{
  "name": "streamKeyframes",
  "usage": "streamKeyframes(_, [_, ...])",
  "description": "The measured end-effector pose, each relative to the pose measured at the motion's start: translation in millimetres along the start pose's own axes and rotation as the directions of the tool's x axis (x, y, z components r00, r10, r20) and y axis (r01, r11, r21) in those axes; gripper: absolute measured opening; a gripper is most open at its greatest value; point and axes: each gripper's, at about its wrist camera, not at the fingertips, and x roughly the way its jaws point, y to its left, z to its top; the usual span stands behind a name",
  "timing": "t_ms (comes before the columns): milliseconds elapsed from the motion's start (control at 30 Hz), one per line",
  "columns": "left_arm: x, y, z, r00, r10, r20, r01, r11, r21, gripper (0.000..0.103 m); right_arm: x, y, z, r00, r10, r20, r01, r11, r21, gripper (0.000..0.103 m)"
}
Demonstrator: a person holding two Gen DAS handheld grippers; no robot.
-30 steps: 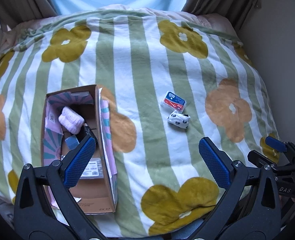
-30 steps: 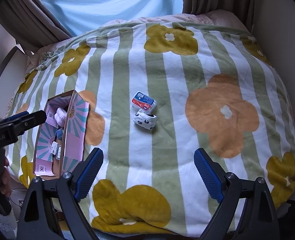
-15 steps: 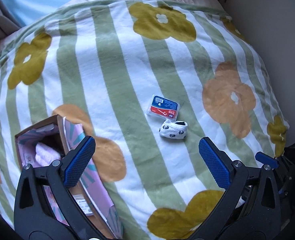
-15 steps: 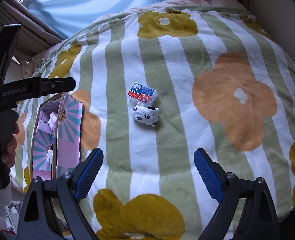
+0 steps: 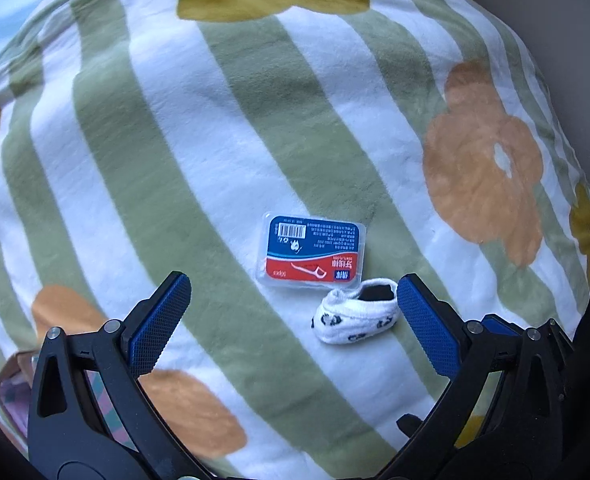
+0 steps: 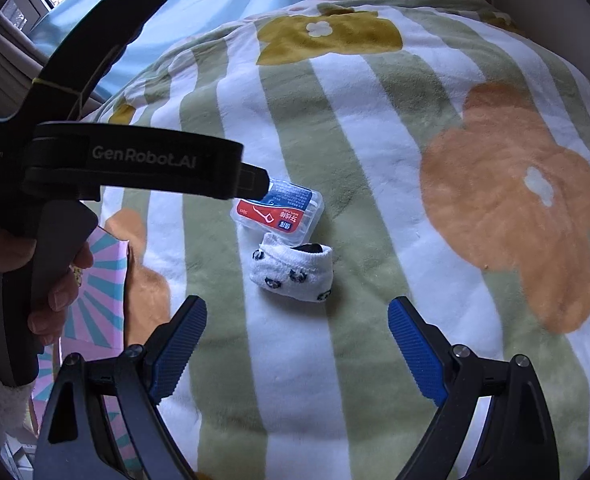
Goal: Organize objects
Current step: 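Grasp the blue-red floss box with left tool while right tool grasps white sock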
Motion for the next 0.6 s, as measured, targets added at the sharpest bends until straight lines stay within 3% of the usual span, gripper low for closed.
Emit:
streamKeyframes(400, [61.9,-7.1,16.0,0.995,0.003,-0.100,0.009,0.993,0.120,0.102,48.4,5.5,-2.0,0.997,-0.034,0.067,0.035,0.999,-0.010,0.090])
streamKeyframes(600, [78.3,-11.9,17.7,0.989,0.009,-0.147,0.015,0.986,0.163,0.098,63.3,5.6,1.4,0.997,-0.040,0.062,0.040,0.999,0.003,0.081])
